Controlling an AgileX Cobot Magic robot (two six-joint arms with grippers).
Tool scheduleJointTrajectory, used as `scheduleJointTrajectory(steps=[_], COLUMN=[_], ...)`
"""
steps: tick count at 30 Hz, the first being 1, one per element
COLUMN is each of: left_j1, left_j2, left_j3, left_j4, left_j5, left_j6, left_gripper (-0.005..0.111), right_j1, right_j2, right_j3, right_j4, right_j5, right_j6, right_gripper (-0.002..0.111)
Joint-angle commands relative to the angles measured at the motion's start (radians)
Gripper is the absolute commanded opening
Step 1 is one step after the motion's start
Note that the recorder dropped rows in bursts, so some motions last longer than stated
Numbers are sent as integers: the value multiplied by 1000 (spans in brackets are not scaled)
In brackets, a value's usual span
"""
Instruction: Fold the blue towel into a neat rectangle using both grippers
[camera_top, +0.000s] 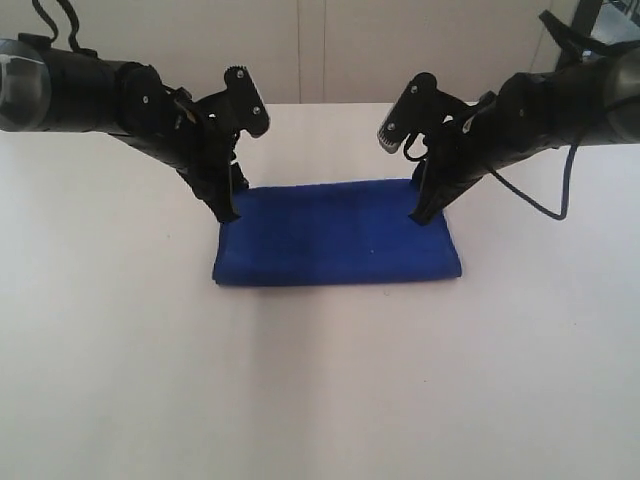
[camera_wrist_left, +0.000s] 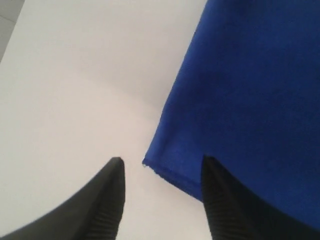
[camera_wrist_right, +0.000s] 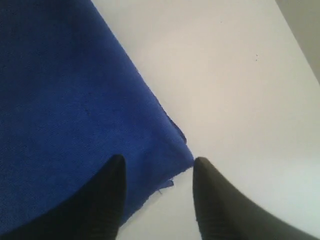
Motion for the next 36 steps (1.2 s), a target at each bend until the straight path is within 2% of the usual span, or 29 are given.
scheduleJointTrajectory(steps=[1,6,10,12,14,16,18,20,24,29,36], left_j1=[29,31,33,42,54,67,80,88,88,88,65], left_j2=[0,0,0,-5,-11,-24,-39,-55,-88,-64,9], left_j3=[-5,-5,-5,-5,-5,-5,-5,-5,-20,-40,-40], left_j4=[-9,-11,-11,-11,-11,-11,-11,-33,-202,-391,-414], left_j5=[13,36,82,121,172,221,263,297,358,400,428], left_j6=[-37,-37,-184,-263,-331,-387,-437,-495,-504,-471,-471], left_gripper=[57,56,52,43,27,11,0,0,0,0,0], right_j1=[-8,-8,-8,-8,-12,-21,-36,-44,-46,-46,-46], right_j2=[-1,-1,-13,-27,-44,-62,-75,-84,-90,-72,12], right_j3=[-8,-8,-8,-8,-10,-19,-32,-51,-100,-108,-108], right_j4=[-2,-2,-2,-2,-2,-4,-4,-4,6,88,89], right_j5=[-14,-4,42,75,123,186,261,331,451,472,513], right_j6=[5,118,356,442,508,586,647,693,741,747,747], right_gripper=[45,43,25,13,2,0,0,0,0,0,0])
